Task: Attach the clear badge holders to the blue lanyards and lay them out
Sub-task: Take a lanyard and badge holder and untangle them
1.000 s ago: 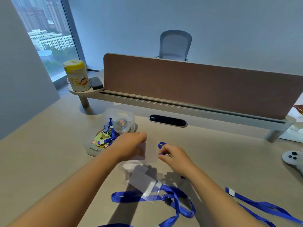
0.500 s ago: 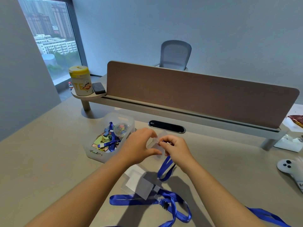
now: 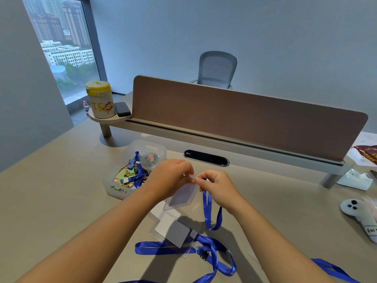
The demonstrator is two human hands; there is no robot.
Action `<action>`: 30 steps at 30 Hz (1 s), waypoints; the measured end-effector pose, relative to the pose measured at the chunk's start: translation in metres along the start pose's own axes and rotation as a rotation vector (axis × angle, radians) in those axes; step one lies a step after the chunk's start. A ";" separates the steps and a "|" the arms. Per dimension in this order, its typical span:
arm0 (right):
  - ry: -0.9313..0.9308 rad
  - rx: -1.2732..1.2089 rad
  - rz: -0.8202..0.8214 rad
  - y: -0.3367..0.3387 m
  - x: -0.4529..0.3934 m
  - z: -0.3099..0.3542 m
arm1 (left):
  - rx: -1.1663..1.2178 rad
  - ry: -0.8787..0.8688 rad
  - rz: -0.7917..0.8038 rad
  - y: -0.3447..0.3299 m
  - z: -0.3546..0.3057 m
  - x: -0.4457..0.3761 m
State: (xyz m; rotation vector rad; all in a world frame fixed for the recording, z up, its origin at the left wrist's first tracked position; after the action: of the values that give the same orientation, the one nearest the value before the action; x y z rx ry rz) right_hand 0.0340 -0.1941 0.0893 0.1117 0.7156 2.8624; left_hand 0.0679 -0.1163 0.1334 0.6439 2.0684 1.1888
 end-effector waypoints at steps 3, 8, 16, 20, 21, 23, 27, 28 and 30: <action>0.036 0.069 -0.044 0.001 0.001 0.005 | 0.135 0.078 0.024 0.000 0.010 -0.003; 0.100 0.206 -0.099 0.001 0.003 0.014 | 0.397 0.195 0.038 -0.003 0.024 -0.002; 0.150 0.104 -0.174 0.002 0.003 0.019 | 0.524 0.228 -0.046 0.005 0.028 -0.003; 0.058 -0.104 -0.190 0.011 -0.002 0.013 | 0.589 0.244 0.017 -0.002 0.026 0.001; 0.020 -0.166 -0.174 0.012 -0.002 0.012 | 0.578 0.254 0.052 -0.007 0.026 0.003; -0.045 -0.254 -0.144 0.013 -0.003 0.010 | 0.528 0.278 0.112 -0.019 0.029 0.009; -0.106 -0.314 -0.106 0.014 -0.004 0.007 | 0.457 0.305 0.076 -0.023 0.033 0.012; -0.121 -0.326 -0.103 0.014 -0.005 0.005 | 0.469 0.315 0.033 -0.019 0.035 0.011; -0.158 -0.326 -0.105 0.017 -0.005 0.001 | 0.490 0.331 -0.077 -0.008 0.039 0.010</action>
State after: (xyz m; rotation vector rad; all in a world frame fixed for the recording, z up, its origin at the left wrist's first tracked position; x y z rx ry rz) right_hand 0.0359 -0.2090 0.0977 0.2411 0.2138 2.7856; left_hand 0.0894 -0.0916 0.1084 0.6069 2.6769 0.7818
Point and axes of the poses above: each hand's wrist, its own x-axis away from the middle knuckle, its own y-axis out of the back of the hand, z = x × y, the point moved 10 cm from there along -x, towards the middle knuckle, and after that the axes turned 2 degrees about y, right-handed, at the moved point
